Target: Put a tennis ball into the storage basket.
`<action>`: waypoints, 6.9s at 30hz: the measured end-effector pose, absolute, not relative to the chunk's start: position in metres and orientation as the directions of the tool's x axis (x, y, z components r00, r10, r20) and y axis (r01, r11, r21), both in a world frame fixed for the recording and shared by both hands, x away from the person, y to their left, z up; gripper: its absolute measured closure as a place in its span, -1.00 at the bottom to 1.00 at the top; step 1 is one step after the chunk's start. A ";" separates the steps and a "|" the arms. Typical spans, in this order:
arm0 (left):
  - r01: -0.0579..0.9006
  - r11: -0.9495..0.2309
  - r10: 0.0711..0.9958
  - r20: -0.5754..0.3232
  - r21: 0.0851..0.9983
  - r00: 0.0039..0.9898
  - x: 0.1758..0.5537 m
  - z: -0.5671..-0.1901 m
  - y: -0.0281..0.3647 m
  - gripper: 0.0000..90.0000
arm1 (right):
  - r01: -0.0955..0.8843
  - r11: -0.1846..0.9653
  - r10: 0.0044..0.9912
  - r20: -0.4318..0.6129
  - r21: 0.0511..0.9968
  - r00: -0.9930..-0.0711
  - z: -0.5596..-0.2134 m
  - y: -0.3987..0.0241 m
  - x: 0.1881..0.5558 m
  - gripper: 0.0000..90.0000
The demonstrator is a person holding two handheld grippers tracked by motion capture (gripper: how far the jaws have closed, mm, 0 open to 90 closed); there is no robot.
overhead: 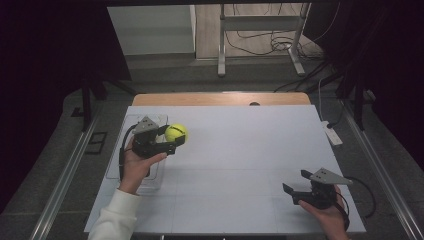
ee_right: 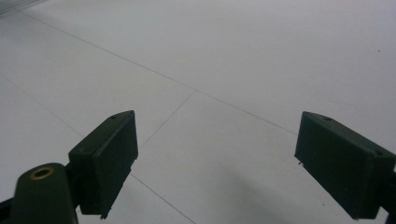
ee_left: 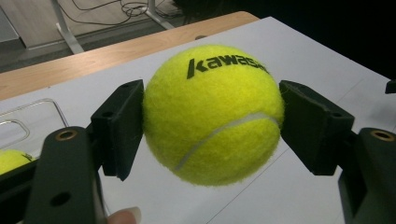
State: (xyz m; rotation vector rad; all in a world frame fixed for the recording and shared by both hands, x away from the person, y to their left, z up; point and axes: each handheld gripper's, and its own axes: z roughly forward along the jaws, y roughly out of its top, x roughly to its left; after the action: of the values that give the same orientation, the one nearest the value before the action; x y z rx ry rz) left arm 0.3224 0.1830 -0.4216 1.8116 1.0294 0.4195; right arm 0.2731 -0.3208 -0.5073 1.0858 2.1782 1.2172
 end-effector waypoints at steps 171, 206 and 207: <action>0.714 -0.177 0.963 -0.029 0.677 0.266 0.339 -0.459 0.271 -0.60 | 0.432 0.325 0.794 0.005 0.842 -0.608 -0.508 -0.319 0.274 -0.70; 0.567 -0.115 0.850 -0.215 0.816 0.481 0.305 -0.451 0.233 -0.57 | 0.437 0.280 0.803 0.041 0.855 -0.594 -0.508 -0.329 0.272 -0.70; 0.567 -0.114 0.843 -0.222 0.815 0.489 0.303 -0.451 0.232 -0.57 | 0.436 0.281 0.803 0.040 0.855 -0.595 -0.508 -0.329 0.272 -0.70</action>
State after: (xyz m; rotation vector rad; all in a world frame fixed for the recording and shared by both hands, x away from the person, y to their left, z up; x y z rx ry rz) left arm 0.3031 0.2324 -0.4513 1.8008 1.1882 0.3706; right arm 0.2717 -0.3292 -0.5079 1.1162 2.1557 1.2446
